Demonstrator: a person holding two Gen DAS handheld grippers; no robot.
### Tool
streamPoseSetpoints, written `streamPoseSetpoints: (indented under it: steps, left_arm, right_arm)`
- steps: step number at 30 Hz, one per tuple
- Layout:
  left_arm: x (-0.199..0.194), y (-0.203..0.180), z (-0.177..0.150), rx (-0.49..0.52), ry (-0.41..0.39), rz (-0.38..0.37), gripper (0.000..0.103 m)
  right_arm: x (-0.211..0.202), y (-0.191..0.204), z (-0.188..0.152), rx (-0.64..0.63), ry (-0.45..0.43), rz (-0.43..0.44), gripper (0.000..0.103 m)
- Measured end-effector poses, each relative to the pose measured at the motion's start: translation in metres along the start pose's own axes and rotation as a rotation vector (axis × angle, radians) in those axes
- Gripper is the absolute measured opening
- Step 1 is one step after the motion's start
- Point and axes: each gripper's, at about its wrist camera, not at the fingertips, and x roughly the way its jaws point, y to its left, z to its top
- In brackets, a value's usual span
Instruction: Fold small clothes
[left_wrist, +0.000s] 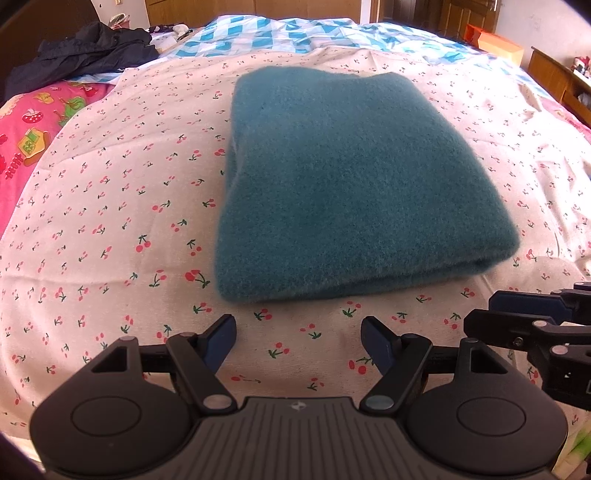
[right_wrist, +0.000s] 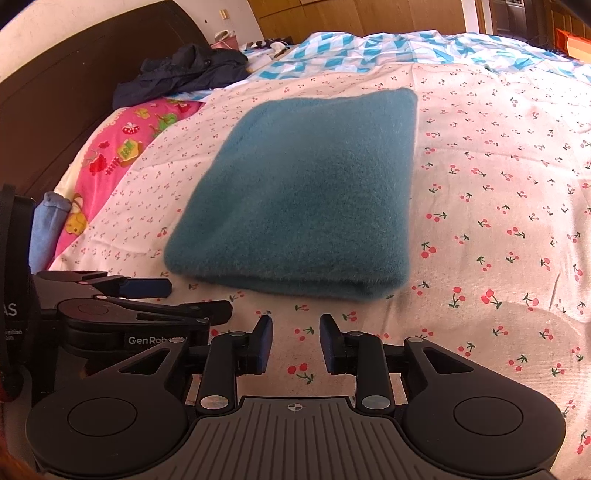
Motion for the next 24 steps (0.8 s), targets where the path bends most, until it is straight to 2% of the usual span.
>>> streamPoseSetpoints:
  steps: [10, 24]
  left_arm:
    - [-0.006, 0.000, -0.004, -0.045, 0.025, -0.040, 0.079]
    - [-0.010, -0.007, -0.007, -0.028, 0.009, -0.028, 0.079]
  right_arm:
    - [0.006, 0.000, 0.000, 0.012, 0.015, -0.016, 0.029]
    - [0.016, 0.001, -0.007, -0.006, 0.038, -0.073, 0.029]
